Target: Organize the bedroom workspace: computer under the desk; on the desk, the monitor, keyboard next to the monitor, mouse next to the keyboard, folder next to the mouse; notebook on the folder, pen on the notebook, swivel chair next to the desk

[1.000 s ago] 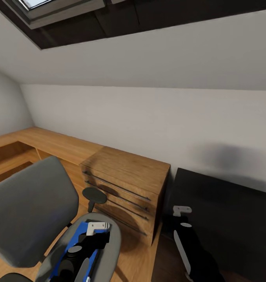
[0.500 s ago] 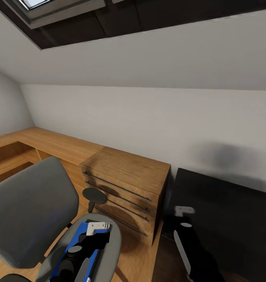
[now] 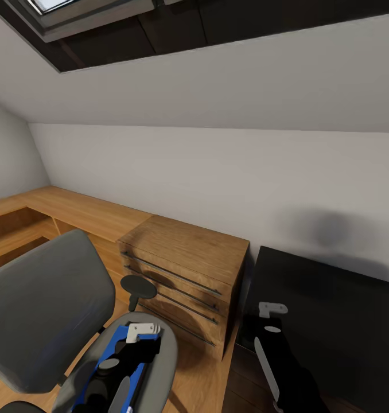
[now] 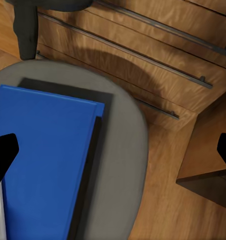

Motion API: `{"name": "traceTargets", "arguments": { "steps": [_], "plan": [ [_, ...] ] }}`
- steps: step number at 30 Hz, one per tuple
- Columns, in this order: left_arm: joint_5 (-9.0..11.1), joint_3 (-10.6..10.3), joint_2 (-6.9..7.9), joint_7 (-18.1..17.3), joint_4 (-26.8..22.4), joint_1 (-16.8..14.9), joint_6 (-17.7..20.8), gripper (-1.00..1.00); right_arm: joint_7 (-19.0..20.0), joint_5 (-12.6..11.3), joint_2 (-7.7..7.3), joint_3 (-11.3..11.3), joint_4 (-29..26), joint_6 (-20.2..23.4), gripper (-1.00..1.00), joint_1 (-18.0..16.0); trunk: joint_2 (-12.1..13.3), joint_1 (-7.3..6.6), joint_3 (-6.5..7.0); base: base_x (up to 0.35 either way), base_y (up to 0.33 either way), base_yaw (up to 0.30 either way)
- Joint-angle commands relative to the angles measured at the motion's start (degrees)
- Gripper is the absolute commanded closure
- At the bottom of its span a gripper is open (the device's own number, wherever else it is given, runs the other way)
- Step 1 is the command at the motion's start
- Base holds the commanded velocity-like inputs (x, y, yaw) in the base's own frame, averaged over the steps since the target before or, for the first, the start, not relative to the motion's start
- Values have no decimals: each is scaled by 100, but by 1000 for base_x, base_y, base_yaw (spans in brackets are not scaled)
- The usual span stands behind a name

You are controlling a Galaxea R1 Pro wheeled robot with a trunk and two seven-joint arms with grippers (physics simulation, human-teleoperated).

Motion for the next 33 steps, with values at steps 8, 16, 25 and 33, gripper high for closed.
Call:
{"name": "traceTargets", "arguments": {
  "steps": [8,16,25,33],
  "plan": [
    [63,-6,1,51,-59,-3,23,-100,-9,-7,-20,-58,281,22,100,-26,-4,0,-6,0,0,0],
    [70,-6,1,51,-65,-5,23,-100,-12,-9,-28,-71,342,14,100,-34,-4,0,-6,0,0,0],
    [72,-6,1,51,-68,-2,23,-100,-12,-15,-31,-78,343,1,-100,-31,-4,0,-6,0,0,0],
    [72,-6,1,51,-65,-3,25,-100,-9,-16,-37,-87,327,-18,-100,-29,277,-154,119,0,0,0]
  ]
}}
